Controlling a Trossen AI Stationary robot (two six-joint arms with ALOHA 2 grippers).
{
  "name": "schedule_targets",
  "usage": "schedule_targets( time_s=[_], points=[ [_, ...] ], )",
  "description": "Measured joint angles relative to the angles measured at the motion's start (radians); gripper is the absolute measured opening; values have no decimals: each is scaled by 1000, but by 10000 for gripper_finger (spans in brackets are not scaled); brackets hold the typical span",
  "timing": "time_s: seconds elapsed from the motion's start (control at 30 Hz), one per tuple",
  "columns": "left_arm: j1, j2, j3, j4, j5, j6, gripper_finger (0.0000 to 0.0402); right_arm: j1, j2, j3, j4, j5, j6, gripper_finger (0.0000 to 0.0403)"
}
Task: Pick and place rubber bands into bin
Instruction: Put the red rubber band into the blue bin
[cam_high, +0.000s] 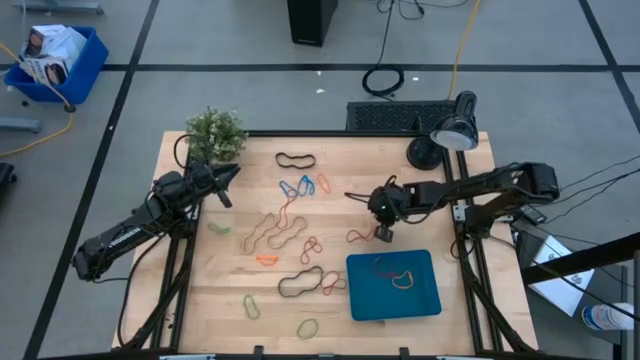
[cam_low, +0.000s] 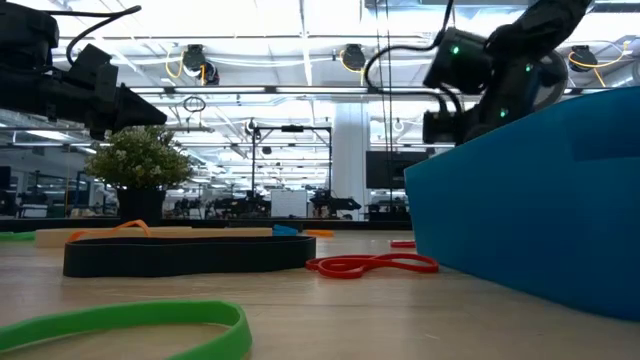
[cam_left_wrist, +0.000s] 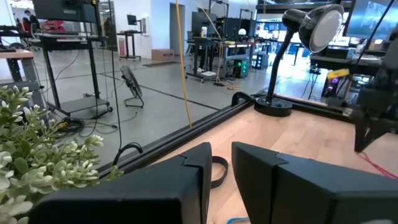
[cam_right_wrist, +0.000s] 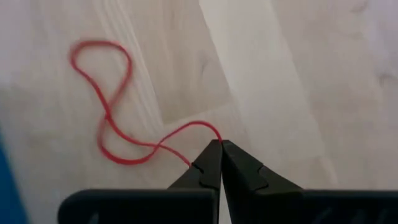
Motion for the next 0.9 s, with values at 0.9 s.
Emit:
schedule_targets(
  time_s=[0.9],
  points=[
    [0,0,0,0,0,0,72,33,-618,2,369,-245,240,0]
  ],
)
